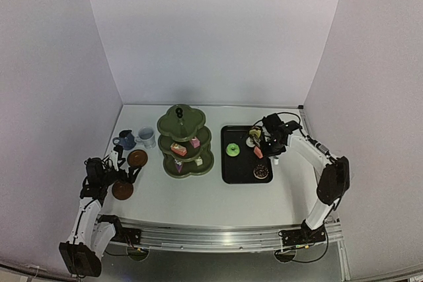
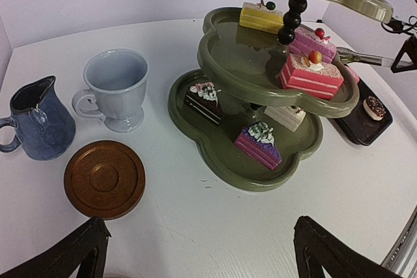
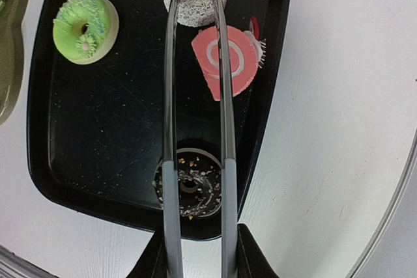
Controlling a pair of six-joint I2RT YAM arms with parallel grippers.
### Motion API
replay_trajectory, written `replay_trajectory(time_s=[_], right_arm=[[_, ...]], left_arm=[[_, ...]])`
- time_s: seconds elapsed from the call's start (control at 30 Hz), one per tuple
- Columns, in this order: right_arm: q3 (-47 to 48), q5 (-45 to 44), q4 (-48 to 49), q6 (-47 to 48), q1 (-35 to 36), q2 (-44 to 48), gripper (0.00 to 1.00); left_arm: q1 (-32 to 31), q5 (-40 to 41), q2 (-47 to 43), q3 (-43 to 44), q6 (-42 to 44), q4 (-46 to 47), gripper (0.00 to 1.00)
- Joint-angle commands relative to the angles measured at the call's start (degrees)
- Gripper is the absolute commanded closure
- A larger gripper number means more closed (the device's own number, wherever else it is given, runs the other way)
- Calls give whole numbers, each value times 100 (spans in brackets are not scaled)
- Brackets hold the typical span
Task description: Serve the afternoon tea
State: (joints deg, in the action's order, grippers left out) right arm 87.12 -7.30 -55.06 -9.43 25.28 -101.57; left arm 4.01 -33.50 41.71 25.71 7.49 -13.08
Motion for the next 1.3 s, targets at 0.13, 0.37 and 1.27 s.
replay_trajectory(time_s=[0.13, 0.37, 1.27], right_arm=[[661, -124, -301, -209, 460, 576, 100], [1208, -243, -705, -421, 1067, 616, 100], [3041, -142, -1733, -615, 4658, 206, 100]], left_arm=[[-8, -148, -49, -22, 18, 93, 1], [-6, -152, -96, -13, 8, 91, 0], [-14, -188, -189, -12, -61, 166, 0]])
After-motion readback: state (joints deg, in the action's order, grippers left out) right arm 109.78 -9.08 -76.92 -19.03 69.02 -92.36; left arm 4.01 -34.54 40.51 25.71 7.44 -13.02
